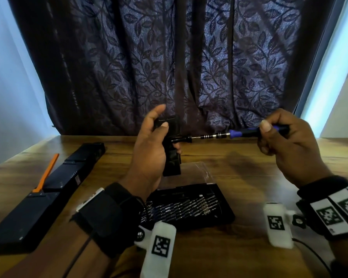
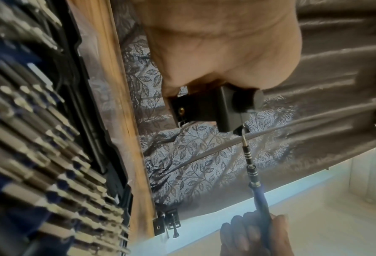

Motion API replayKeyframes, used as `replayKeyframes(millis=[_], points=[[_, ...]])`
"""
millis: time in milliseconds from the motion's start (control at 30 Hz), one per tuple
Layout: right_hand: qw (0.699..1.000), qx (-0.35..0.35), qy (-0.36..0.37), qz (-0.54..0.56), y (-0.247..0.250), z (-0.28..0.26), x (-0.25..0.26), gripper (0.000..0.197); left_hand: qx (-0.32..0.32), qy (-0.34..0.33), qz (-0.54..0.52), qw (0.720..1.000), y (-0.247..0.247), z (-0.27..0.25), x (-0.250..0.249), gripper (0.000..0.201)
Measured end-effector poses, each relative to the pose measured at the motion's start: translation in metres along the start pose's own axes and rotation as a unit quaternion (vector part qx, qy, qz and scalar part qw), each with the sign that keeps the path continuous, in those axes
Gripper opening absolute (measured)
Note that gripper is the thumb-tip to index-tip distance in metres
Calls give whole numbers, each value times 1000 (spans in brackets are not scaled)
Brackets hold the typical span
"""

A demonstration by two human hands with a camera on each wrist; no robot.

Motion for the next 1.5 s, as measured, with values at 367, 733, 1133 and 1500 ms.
replayKeyframes(millis=[367, 733, 1133, 1500], points=[[993, 64, -51, 86, -14, -4, -15, 44, -58, 86, 35, 994, 11, -3, 0, 57], [995, 83, -57, 17, -14, -6, -11, 51, -80, 79, 42, 993, 9, -7, -10, 54], [991, 112, -70, -1, -14, -6, -14, 60, -64, 98, 13, 993, 9, -6, -3, 53], [988, 128, -65, -58, -13, -5, -13, 62, -67, 105, 2, 992, 11, -5, -2, 53]])
Point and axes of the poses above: each hand's wrist, its own z-axis towards the middle knuckle, its own y-axis out of the back of the hand, x = y × z, the point moved 8 cm from there along z, towards the middle knuckle, and after that the axes turned 6 degrees about y, right-handed, at the moved point
